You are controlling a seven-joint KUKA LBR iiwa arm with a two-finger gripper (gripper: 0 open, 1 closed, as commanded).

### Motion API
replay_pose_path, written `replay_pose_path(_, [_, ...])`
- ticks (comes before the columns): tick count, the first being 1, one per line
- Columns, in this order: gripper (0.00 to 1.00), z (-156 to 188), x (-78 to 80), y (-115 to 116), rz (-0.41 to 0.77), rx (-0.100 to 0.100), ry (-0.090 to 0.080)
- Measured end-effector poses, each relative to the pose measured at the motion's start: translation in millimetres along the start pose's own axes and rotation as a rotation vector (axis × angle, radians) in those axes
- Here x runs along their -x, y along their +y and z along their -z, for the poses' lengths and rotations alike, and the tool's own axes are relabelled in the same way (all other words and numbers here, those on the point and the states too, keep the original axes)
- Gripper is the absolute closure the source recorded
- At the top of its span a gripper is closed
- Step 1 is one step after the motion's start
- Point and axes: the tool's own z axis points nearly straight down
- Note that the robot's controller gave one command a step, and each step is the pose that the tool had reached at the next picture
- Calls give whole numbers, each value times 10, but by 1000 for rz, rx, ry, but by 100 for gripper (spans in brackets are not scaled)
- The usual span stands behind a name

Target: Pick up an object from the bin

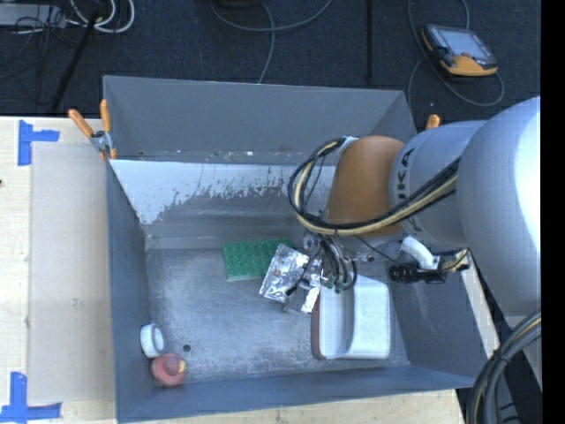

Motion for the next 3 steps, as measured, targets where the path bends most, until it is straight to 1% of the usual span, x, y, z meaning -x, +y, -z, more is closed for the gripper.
replay_pose_path(1, [100,20,6,10,2,2,-1])
replay_pose_path(2, [100,539,21,15,7,4,-5])
replay_pose_path(3, [100,945,36,14,12,4,-5])
